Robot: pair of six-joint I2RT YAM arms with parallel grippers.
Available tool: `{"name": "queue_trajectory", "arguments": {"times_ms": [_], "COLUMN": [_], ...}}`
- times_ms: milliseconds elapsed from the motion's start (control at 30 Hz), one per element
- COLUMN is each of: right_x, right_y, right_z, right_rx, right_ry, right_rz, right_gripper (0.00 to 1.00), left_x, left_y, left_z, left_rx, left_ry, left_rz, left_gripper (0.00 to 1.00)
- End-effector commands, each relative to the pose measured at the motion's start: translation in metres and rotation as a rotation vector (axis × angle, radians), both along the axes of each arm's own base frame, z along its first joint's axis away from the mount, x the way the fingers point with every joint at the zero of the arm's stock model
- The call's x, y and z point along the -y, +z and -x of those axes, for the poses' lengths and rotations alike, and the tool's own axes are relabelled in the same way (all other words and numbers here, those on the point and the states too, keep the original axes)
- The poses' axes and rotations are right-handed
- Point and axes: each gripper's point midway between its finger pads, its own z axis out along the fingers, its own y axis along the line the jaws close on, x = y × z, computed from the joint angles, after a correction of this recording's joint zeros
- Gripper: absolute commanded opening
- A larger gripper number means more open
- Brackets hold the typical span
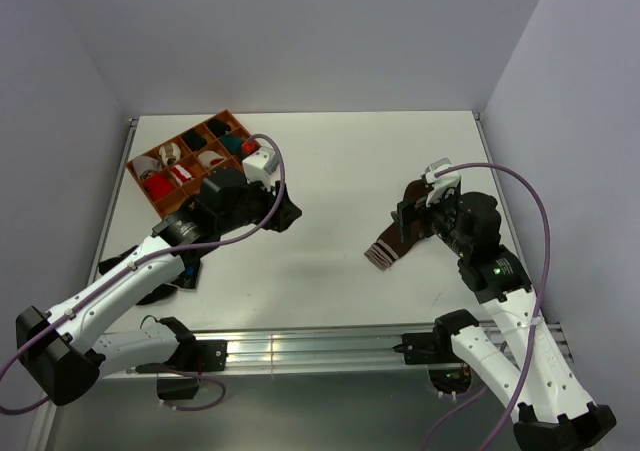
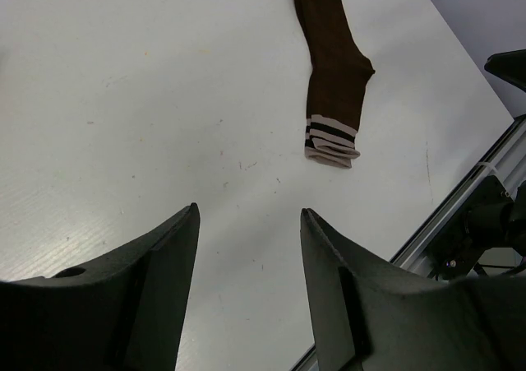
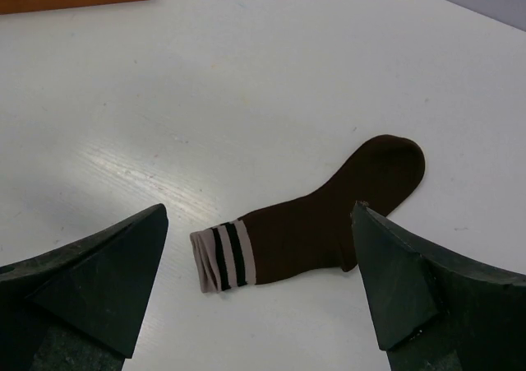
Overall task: Roll the socks
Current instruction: Roll the sock at the center of the board.
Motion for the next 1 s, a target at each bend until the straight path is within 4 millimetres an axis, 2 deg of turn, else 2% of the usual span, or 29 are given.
{"name": "queue_trajectory", "arguments": {"times_ms": [0,200,300,367,400,500,533,600,667,767,967], "right_x": [-0.004,-0.003,-0.006,-0.014,-0.017,-0.020,-0.026,-0.028,-0.043,-0.051,-0.056], "right_y": [0.015,0.013,0.003,-0.013,-0.027,-0.056,-0.073,-0.088,-0.094,-0.104,-0.135], "right_z": [-0.001,-0.002,-0.002,0.003,0.002,0.014,0.021,0.025,0.032,0.033,0.024], "right_rx": [0.039,0.032,0.004,-0.073,-0.135,-0.287,-0.354,-0.394,-0.398,-0.444,-0.515], "right_ry": [0.014,0.008,0.037,0.103,0.130,0.197,0.232,0.237,0.290,0.309,0.281], "right_rz": [-0.015,-0.011,0.015,0.036,0.066,0.151,0.187,0.242,0.263,0.299,0.386], "right_gripper": [1.00,1.00,0.99,0.94,0.91,0.83,0.82,0.82,0.81,0.81,0.79], "left_x": [0.002,0.002,0.002,0.002,0.002,0.000,0.000,-0.001,-0.002,-0.002,-0.005], "left_y": [0.008,0.010,0.009,0.007,0.007,0.004,0.004,0.005,0.006,0.006,0.008], "left_z": [-0.001,-0.001,-0.001,-0.002,-0.002,-0.004,-0.004,-0.005,-0.005,-0.006,-0.007], "left_rx": [0.037,0.041,0.038,0.036,0.035,0.032,0.031,0.037,0.040,0.042,0.045], "left_ry": [-0.020,-0.020,-0.020,-0.018,-0.016,-0.003,0.000,0.008,0.010,0.013,0.021], "left_rz": [0.016,0.020,0.019,0.016,0.014,0.004,0.002,0.003,0.004,0.006,0.014], "left_gripper": [0.58,0.58,0.58,0.58,0.58,0.58,0.58,0.58,0.59,0.59,0.59]}}
